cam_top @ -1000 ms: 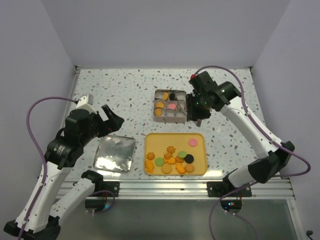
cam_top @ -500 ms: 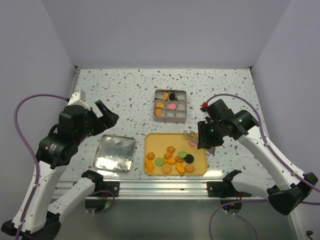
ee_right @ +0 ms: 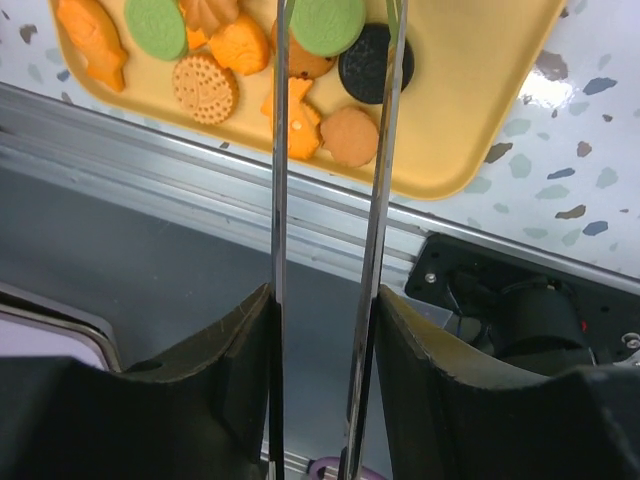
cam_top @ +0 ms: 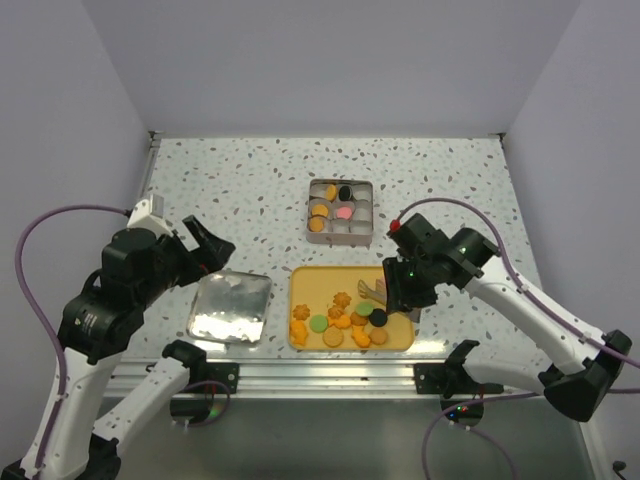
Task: Pack the cookies
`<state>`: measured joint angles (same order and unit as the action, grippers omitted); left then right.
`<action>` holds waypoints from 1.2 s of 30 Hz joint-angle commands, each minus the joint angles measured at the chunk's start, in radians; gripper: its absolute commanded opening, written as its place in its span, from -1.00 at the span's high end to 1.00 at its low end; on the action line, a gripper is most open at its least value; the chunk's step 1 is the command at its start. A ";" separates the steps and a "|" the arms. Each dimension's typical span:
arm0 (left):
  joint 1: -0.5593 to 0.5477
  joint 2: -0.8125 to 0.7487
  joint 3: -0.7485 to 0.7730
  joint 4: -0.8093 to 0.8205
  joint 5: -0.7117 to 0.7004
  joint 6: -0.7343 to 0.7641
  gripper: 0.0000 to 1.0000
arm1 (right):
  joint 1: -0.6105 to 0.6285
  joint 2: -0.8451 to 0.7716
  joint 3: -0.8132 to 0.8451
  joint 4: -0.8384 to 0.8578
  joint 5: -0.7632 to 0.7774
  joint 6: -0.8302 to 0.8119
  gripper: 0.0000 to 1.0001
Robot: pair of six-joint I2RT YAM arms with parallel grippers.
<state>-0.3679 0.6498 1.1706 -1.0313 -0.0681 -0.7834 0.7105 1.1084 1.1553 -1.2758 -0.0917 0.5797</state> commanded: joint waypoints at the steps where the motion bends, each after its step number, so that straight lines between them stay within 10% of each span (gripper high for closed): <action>1: -0.005 -0.007 -0.023 0.013 0.056 0.058 -1.00 | 0.102 0.022 0.004 -0.016 0.058 0.123 0.10; 36: -0.005 0.030 -0.101 0.076 0.048 0.055 -1.00 | 0.130 -0.027 -0.054 0.056 -0.025 0.151 0.05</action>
<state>-0.3679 0.6834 1.0809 -1.0096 -0.0147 -0.7208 0.8375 1.0992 1.0939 -1.2407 -0.0845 0.7334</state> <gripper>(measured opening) 0.997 0.474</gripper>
